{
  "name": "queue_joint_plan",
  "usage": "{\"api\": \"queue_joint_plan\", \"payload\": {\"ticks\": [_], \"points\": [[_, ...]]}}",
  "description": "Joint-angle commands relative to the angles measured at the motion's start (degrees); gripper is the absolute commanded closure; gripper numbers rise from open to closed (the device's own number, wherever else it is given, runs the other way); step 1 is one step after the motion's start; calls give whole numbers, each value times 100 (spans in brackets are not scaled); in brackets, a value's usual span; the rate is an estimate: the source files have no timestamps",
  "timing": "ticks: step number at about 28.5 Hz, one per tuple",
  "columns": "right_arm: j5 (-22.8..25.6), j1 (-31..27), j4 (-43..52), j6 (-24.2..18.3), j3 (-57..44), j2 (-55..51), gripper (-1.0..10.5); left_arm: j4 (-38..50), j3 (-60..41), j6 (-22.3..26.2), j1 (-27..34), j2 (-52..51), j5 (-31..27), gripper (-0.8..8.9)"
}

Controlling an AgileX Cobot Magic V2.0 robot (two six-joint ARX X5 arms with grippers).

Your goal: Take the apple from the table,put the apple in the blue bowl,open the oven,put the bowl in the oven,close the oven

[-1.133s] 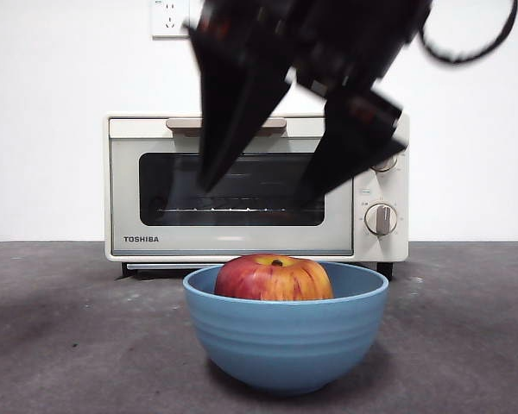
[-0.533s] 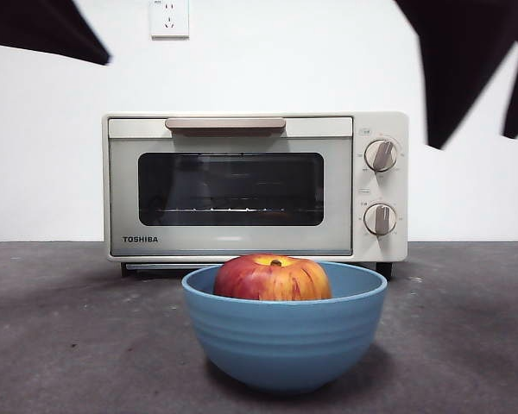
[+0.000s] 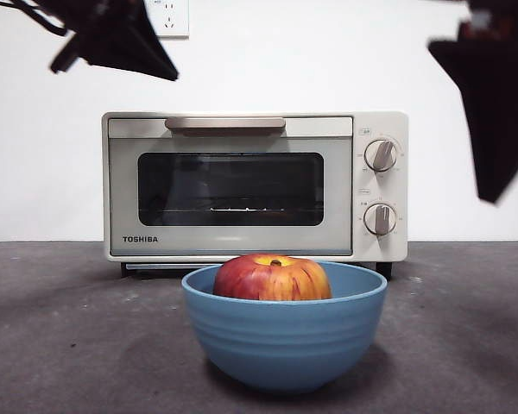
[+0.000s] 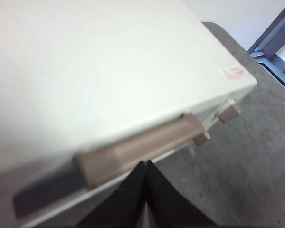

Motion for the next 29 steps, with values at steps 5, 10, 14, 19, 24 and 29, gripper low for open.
{"api": "queue_joint_plan", "payload": {"ticks": [5,10,14,19,24,29], "points": [[2,46,81,251,-254,9,467,52,546,240,-203,713,-225,806],[0,46,181,278,-258,-90,467,114,562,367,-323,968,-400,806],[0,46,179,345,-258,-260,467,144,562,437,-424,1080,-640,806],[-17,72,177,415,-258,-496,467,85,562,498,-509,1134,-654,806],[-15,72,114,485,-258,-758,467,-308,562,553,-684,1209,-654,806],[-28,72,28,625,-258,-1058,467,-870,562,566,-940,1248,-654,806]]}}
